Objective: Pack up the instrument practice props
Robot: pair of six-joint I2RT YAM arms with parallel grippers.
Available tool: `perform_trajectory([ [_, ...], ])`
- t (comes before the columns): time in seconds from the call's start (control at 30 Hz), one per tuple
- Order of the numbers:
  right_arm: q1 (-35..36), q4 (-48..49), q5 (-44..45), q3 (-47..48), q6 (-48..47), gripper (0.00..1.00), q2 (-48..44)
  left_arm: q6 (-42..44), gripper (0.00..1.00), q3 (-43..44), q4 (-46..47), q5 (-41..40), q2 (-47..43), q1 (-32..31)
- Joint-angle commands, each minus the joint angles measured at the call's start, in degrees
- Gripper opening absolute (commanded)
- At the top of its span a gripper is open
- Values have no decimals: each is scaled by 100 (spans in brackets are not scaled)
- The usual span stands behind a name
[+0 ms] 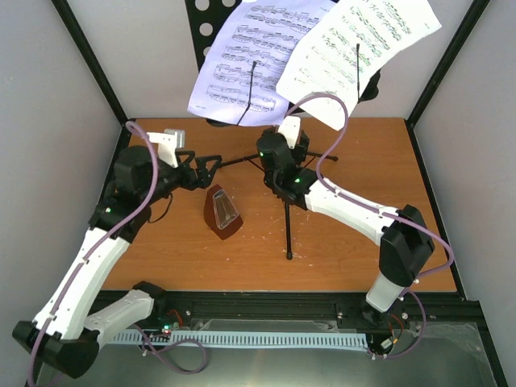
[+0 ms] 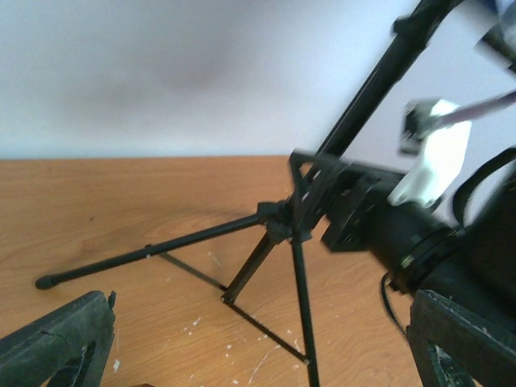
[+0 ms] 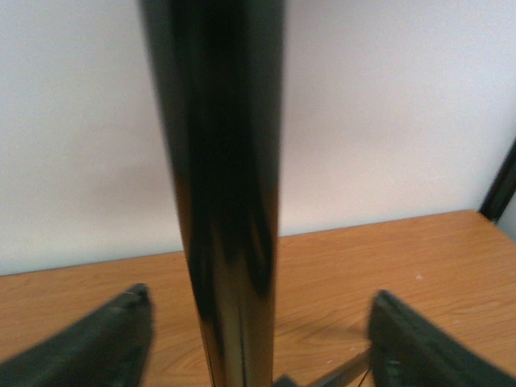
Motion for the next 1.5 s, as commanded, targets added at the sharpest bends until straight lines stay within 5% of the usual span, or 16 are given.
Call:
perform_trajectory([
  [0.0, 0, 179, -485, -634, 267, 92, -545, -361, 99, 255, -114, -7, -431, 45],
  [0.37, -2, 212, -3164, -2653, 218, 100, -2527, -443, 99, 2153, -491, 671, 489, 150],
  [0.57, -2, -842, -4934, -2508, 35, 100, -3317, -844, 99, 2243, -125, 1806, 647, 1251],
  [0.73, -2, -1855, -6744, -1577, -240, 99, -3353, -1301, 98, 1944, 593, 3179, 781, 1618],
  [0.97, -143, -2310, -8056, 234, 305, 96, -2915, -890, 86, 2411, 313, 3756, 981, 1618],
  [1.37, -859, -2534, -7972, 2443, 1370, 91, -1550, -347, 55, 3035, -405, 3440, 1474, 1618],
  [1.47, -888, -2519, -7884, 2801, 1429, 89, -1290, -264, 39, 3106, -481, 3465, 1563, 1616],
])
